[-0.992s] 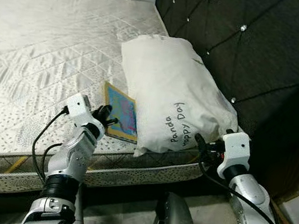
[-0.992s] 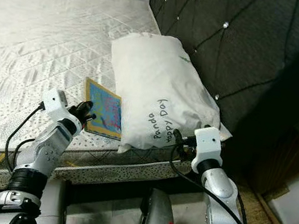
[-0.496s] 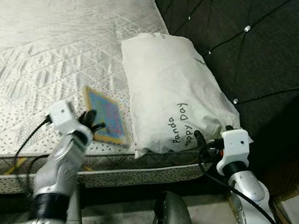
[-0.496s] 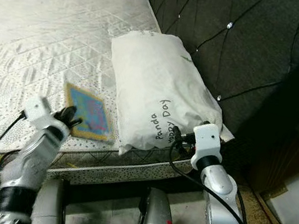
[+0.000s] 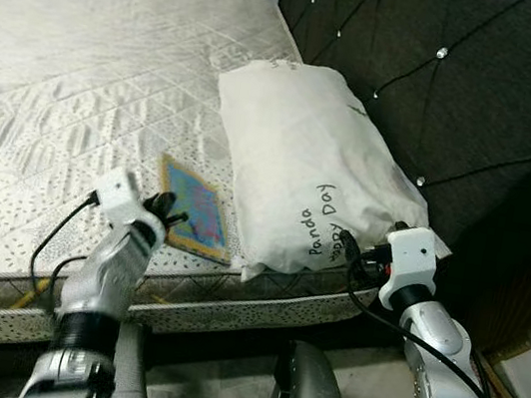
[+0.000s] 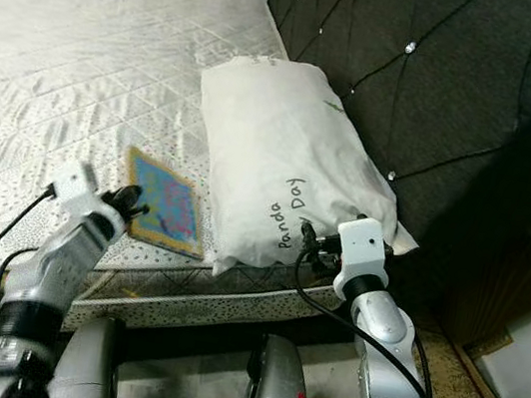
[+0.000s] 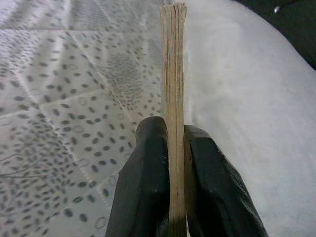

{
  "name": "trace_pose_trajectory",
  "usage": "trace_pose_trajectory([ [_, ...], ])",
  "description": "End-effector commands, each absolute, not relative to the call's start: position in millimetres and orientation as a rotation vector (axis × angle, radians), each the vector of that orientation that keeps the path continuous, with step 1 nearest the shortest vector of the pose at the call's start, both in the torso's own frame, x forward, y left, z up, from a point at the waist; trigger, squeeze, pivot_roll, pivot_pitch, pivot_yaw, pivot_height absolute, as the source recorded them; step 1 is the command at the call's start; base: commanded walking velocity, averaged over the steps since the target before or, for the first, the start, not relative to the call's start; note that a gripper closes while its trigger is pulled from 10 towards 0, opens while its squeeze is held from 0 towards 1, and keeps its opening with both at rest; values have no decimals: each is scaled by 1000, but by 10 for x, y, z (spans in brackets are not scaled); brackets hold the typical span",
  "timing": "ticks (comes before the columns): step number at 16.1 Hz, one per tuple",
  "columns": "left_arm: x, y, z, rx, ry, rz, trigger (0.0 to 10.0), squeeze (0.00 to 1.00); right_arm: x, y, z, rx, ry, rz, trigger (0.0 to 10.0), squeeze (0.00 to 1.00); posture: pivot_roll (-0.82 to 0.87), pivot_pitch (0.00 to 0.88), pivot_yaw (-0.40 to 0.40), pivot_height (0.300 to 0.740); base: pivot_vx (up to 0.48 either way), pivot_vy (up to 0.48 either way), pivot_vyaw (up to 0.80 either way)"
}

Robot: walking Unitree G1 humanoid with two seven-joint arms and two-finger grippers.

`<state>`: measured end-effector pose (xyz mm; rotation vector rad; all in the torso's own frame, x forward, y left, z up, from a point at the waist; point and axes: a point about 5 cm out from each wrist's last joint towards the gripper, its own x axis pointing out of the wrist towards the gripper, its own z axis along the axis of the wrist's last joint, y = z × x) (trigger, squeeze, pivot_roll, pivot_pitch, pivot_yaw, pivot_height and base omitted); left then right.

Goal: Clean up the room

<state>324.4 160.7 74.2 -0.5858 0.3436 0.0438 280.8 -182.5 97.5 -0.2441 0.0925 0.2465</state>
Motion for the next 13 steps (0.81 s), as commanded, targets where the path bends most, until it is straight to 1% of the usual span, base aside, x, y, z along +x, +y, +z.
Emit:
trace_pose_trajectory([
  [1, 3273, 1512, 706, -577, 387, 1, 10000, 0, 2833, -1860, 1031, -257, 70, 238, 10000, 0, -138, 0, -68, 582, 0, 0, 0],
  [5, 3352, 1550, 654, -576, 426, -27, 10000, 0, 2828, -1842, 1027, -259, 68, 239, 10000, 0, -144, 0, -66, 582, 0, 0, 0],
  [6, 3370, 1563, 670, -574, 409, -30, 10000, 0, 2829, -1836, 1029, -259, 66, 241, 10000, 0, -144, 0, -66, 582, 0, 0, 0],
  [9, 3431, 1564, 716, -642, 399, -37, 10000, 0, 2835, -1828, 1033, -260, 62, 242, 10000, 0, -146, 0, -64, 582, 0, 0, 0],
  [10, 3453, 1507, 732, -676, 408, -65, 10000, 0, 2837, -1828, 1034, -261, 62, 243, 10000, 0, -146, 0, -64, 582, 0, 0, 0],
  [13, 3433, 1317, 711, -708, 450, -139, 10000, 0, 2840, -1821, 1033, -261, 60, 244, 10000, 0, -146, 0, -64, 582, 0, 0, 0],
])
